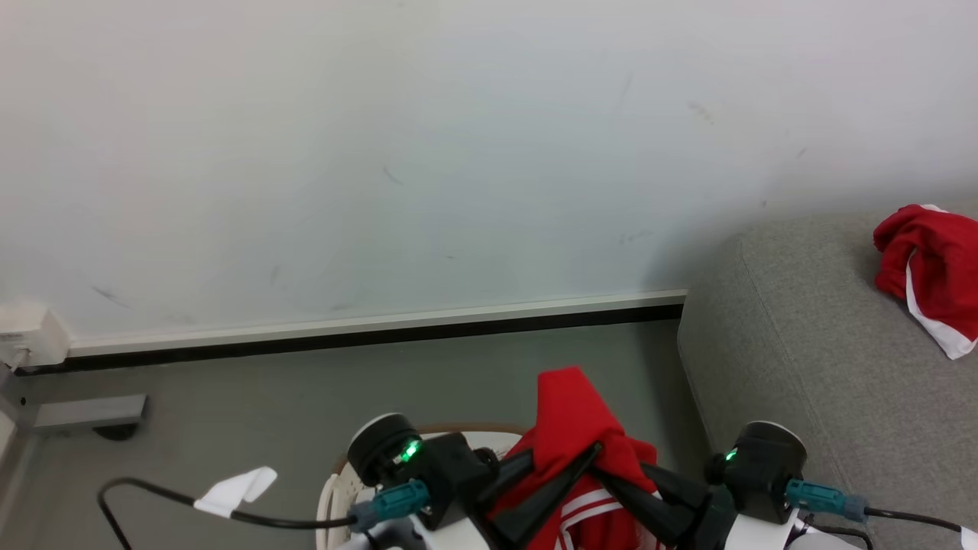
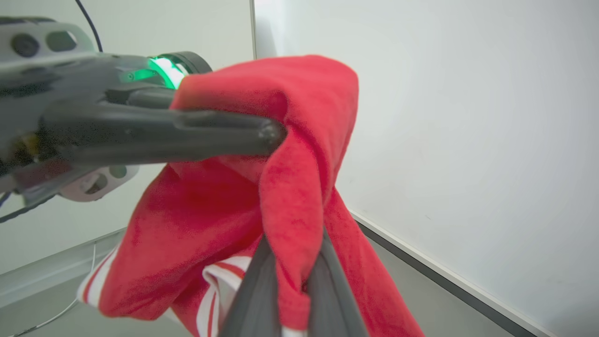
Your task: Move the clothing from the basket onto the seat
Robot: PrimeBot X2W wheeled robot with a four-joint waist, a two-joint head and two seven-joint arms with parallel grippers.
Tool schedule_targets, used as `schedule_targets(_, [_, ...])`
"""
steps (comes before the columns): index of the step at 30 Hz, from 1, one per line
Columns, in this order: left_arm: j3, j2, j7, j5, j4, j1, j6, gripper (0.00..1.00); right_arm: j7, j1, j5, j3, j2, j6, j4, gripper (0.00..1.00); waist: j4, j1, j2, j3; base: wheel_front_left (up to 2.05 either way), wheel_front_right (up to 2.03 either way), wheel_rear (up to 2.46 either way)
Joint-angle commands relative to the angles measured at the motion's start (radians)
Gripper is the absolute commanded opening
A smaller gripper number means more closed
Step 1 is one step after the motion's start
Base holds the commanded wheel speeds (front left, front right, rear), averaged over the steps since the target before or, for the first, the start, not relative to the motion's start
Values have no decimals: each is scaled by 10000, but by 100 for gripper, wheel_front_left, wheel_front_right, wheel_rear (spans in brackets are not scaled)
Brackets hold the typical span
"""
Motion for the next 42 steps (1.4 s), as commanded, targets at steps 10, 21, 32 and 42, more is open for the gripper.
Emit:
schedule_targets(10, [131, -9, -627, 8, 592, 174, 264, 100, -449, 262, -98, -1006, -216, -26, 306, 0, -394, -1, 0, 175, 0, 0, 0])
schedule_targets(21, [70, -313, -1338, -60, 1414, 117, 321, 100, -540, 806, -545, -2328, -464, -26, 300, 0, -1489, -1, 0, 558, 0, 0, 0])
schedule_targets(32, [-162, -534, -1611, -33, 1997, -62, 338, 100, -592, 1602, -1000, -4066, -526, -26, 214, 0, -2701, -1, 0, 885, 0, 0, 0])
schedule_targets(42, [-328, -545, -1593, -78, 2186, -184, 295, 100, -599, 2047, -1319, -4738, -343, -26, 109, 0, -3128, -1, 0, 1044, 0, 0, 0])
